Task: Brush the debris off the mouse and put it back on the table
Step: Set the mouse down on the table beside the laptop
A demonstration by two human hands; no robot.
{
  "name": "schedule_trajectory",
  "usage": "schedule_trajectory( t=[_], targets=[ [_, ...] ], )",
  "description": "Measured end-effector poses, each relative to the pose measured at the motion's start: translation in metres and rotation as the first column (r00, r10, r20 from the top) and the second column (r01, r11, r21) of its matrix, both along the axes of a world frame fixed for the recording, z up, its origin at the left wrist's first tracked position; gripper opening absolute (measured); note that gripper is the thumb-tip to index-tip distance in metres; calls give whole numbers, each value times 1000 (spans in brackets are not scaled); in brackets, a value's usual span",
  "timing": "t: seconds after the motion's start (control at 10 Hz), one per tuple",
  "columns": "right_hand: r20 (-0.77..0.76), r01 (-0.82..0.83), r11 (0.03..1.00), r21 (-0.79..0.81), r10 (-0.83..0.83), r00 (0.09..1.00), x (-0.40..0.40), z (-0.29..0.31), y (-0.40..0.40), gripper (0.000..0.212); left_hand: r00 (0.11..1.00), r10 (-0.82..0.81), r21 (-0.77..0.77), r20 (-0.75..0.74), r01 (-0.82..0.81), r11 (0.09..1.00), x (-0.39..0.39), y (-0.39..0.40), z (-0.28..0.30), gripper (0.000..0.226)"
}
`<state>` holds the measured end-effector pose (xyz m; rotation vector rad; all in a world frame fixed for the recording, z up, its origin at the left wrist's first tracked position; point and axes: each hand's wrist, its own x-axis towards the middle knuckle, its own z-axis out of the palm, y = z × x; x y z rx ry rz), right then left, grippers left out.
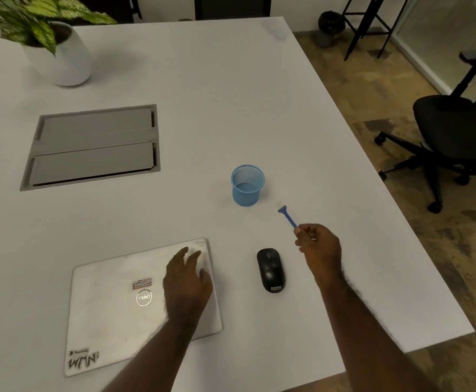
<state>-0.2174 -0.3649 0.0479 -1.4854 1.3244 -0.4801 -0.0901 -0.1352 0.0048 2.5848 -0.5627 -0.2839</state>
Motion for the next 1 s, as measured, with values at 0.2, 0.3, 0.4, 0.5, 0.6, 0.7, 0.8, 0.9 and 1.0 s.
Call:
schedule_trajectory(
  t=[0.2,0.3,0.4,0.5,0.6,0.7,0.8,0.9,1.0],
  targets=[
    [-83,-149,968,-201,135,987,73,28,-23,11,975,-214,364,51,182,913,33,49,-9,61],
    [-200,-271,898,-347,211,957,102,31,-27,20,965,-261,434,35,221,874,50,62,-14,60],
    [-324,-382,823,-420,258,910,123,30,-29,23,956,-294,455,8,259,852,60,70,-16,61],
    [-539,-563,703,-434,298,788,139,24,-28,26,958,-286,443,-8,260,858,65,75,-18,63],
    [-671,-681,615,-398,312,673,149,21,-24,24,960,-279,445,-6,253,859,65,76,-19,65],
    [-728,-739,572,-356,326,603,155,15,-22,25,966,-257,441,-33,245,864,66,76,-19,68],
    [-731,-774,527,-352,361,579,155,11,-16,30,963,-266,436,-35,254,863,63,76,-17,67],
    [-684,-757,518,-398,383,621,152,13,-10,35,966,-256,444,-32,243,863,68,77,-12,64],
    [-663,-726,518,-452,349,662,141,19,-8,35,971,-239,438,-10,219,872,67,77,-4,64]
  ],
)
